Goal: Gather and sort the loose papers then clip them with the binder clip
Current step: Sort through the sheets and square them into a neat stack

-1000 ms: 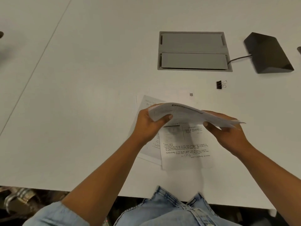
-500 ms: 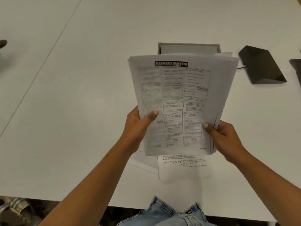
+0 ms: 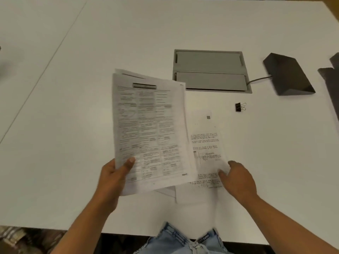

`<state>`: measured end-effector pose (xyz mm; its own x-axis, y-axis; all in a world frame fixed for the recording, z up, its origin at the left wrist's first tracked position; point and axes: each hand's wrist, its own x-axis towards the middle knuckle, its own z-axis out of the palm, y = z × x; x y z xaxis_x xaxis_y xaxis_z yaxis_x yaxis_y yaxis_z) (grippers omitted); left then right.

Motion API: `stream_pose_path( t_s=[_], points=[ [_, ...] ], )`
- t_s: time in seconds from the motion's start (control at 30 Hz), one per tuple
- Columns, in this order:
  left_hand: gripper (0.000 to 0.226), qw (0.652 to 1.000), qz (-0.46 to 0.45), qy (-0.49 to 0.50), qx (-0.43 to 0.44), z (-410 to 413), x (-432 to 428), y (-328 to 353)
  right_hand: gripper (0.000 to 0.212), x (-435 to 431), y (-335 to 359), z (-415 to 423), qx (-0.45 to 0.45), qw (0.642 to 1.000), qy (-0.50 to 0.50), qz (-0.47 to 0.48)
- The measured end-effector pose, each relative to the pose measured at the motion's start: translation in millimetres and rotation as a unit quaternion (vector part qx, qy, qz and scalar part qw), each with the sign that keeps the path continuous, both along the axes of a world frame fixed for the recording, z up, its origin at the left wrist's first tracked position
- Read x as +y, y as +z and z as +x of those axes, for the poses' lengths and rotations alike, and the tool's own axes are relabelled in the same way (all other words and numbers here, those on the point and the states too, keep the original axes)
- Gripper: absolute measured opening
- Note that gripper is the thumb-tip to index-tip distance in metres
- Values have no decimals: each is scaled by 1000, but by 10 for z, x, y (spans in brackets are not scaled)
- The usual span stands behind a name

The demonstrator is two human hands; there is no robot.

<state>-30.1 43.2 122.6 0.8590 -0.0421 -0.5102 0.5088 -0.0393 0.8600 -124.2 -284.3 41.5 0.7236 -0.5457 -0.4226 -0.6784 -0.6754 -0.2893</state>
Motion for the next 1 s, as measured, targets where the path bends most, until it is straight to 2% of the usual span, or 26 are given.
stream_pose_path(
  t_s=[0.1,0.17,0.3,0.4,0.5,0.67,0.83,0.9,1.0],
  points=[
    [25,1000,11,27,-9,-9,203,-8,77,84,-168,-37,68,997,-24,-24],
    [24,999,20,32,-9,-24,267,-11,85,106,-242,-37,79,995,-14,-51],
    [21,999,33,34,-9,-69,302,-7,91,-68,-295,-36,66,995,-70,13],
    [19,998,44,42,-5,-121,302,-35,85,-349,-279,-110,70,989,-125,34],
    [24,998,50,46,4,-164,290,-76,65,-612,-288,-232,69,991,-110,35],
    [22,998,50,45,8,-161,240,-116,33,-698,-123,-319,-27,989,-111,93],
    [12,998,54,44,7,-96,212,-107,33,-408,94,-274,-129,948,-162,241],
    [13,998,54,44,6,-85,193,-105,33,-228,84,-252,-136,937,-176,270],
    [14,998,54,43,7,-97,165,-107,34,45,-36,-227,-85,949,-149,265]
  ],
)
